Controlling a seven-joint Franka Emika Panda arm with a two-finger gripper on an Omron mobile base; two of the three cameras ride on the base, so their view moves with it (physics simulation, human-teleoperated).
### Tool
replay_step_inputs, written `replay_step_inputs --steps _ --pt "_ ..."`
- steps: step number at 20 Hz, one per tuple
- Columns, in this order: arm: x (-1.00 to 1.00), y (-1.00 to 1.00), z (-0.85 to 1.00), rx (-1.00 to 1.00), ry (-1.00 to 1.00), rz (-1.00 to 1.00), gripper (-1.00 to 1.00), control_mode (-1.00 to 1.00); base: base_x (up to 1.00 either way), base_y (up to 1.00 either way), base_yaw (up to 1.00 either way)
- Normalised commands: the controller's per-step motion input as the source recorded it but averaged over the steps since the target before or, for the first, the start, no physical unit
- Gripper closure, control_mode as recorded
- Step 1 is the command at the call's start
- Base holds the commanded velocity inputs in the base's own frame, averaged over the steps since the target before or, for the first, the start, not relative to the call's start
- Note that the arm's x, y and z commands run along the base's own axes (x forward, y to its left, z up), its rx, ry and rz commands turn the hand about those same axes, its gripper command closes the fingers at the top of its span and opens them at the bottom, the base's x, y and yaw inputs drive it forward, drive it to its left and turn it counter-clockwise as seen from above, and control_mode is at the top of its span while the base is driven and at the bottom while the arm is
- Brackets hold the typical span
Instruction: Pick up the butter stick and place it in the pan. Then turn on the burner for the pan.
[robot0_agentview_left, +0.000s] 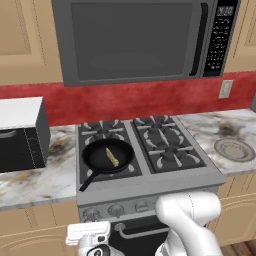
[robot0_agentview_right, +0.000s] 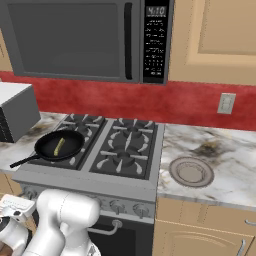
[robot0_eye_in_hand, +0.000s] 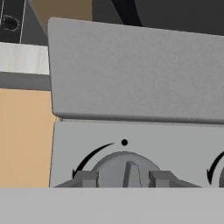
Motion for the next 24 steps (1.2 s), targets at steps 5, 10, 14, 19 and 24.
replay_step_inputs --steps 5,10,14,19,24 --pt "0.24 -0.12 0.0 0.03 0.0 0.0 1.0 -1.0 0.0 0.0 0.0" --pt "0.24 -0.19 0.0 0.02 0.0 0.02 1.0 -1.0 0.0 0.0 0.0" --pt "0.26 -0.13 0.0 0.0 0.0 0.04 1.0 -1.0 0.0 0.0 0.0" --pt "0.23 -0.04 0.0 0.0 0.0 0.03 1.0 -1.0 0.0 0.0 0.0" --pt "0.06 0.0 0.0 -0.03 0.0 0.05 1.0 -1.0 0.0 0.0 0.0"
